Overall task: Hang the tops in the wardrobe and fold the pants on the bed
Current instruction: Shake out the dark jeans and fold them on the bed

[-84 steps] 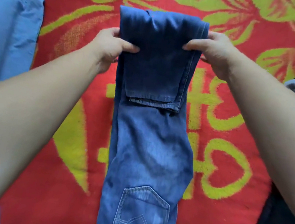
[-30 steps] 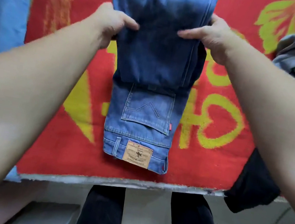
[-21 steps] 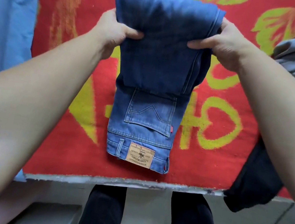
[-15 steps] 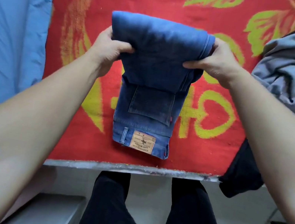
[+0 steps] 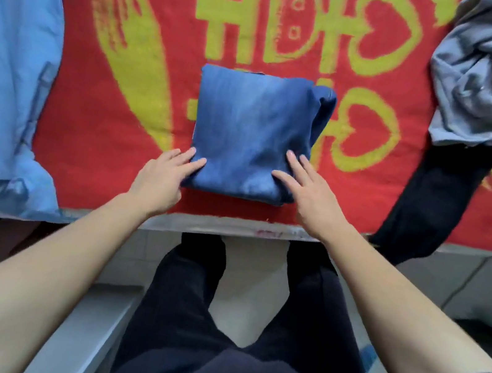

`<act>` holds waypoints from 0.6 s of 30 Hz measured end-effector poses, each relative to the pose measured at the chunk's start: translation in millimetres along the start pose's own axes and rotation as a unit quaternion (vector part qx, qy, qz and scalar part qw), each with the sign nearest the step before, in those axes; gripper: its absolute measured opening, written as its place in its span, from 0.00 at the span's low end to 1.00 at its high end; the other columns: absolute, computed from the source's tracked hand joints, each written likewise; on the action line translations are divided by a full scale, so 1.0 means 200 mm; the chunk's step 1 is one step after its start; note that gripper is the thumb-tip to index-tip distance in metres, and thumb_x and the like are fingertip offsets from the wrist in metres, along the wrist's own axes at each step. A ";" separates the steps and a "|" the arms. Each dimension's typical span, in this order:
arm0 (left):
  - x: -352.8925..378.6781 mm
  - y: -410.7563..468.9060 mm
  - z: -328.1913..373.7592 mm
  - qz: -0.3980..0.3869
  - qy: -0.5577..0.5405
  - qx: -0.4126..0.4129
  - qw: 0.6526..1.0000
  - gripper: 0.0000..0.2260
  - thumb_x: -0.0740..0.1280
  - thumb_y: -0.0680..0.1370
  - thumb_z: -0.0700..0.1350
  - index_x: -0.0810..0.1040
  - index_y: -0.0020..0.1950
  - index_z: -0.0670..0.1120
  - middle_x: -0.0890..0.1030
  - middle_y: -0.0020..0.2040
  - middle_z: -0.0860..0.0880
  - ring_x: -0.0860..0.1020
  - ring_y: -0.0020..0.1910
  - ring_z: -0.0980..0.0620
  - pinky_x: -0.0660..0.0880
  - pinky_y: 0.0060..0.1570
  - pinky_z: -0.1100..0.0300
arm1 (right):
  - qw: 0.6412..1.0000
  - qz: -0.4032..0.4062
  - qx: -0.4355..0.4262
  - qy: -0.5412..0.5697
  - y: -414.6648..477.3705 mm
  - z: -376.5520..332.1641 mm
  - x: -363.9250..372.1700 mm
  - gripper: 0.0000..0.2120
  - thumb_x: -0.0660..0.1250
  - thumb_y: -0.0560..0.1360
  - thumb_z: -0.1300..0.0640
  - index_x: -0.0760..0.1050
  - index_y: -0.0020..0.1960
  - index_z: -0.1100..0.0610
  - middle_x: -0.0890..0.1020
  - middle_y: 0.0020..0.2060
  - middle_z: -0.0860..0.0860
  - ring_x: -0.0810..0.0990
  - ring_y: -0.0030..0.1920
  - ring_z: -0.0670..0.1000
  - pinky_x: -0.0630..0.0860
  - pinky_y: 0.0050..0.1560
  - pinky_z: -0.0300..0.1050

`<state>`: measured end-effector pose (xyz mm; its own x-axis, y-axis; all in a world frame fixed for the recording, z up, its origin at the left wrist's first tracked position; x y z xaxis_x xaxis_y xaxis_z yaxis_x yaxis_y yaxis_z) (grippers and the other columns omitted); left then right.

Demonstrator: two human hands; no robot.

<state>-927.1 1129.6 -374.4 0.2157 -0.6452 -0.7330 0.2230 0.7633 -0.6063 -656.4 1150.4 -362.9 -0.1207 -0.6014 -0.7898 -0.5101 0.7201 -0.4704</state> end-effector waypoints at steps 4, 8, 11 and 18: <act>-0.09 0.01 0.07 0.173 -0.050 -0.056 0.982 0.19 0.63 0.76 0.39 0.77 0.67 0.47 0.71 0.73 0.43 0.69 0.70 0.40 0.70 0.62 0.45 | 0.976 0.196 0.075 0.056 -0.04 -0.06 -0.06 0.24 0.62 0.66 0.68 0.82 0.59 0.60 0.74 0.69 0.63 0.72 0.69 0.68 0.72 0.65 0.63; -0.18 0.08 0.24 0.250 -0.030 -0.021 0.968 0.21 0.59 0.81 0.45 0.69 0.74 0.45 0.61 0.78 0.41 0.60 0.77 0.42 0.61 0.69 0.45 | 0.950 0.264 0.160 0.041 0.00 -0.14 -0.13 0.22 0.61 0.77 0.59 0.73 0.71 0.60 0.64 0.75 0.64 0.64 0.75 0.66 0.63 0.72 0.63; -0.18 0.25 0.31 0.279 0.010 -0.001 0.960 0.24 0.56 0.81 0.47 0.63 0.78 0.48 0.57 0.79 0.42 0.56 0.79 0.44 0.57 0.73 0.41 | 0.941 0.268 0.205 -0.013 0.20 -0.11 -0.16 0.26 0.56 0.82 0.51 0.61 0.79 0.55 0.55 0.79 0.62 0.54 0.79 0.63 0.54 0.77 0.62; 0.09 0.63 0.25 0.215 0.061 -0.019 0.975 0.26 0.48 0.83 0.57 0.49 0.81 0.54 0.48 0.81 0.43 0.46 0.80 0.45 0.47 0.75 0.37 | 0.944 0.217 0.242 0.048 0.47 0.19 0.12 0.30 0.50 0.83 0.41 0.49 0.82 0.49 0.47 0.81 0.56 0.49 0.80 0.61 0.54 0.76 0.66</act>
<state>-847.4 1212.2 -447.4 0.1660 -0.2590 -0.9515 0.1014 0.9643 -0.2448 -675.5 1216.9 -442.3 -0.3169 -0.2248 -0.9214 0.0517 0.9660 -0.2534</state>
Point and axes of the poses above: each hand's wrist, its own y-axis towards the middle knuckle, its own x-axis out of the palm, z = x × y, the point moved 6 cm from there along y, towards the middle knuckle
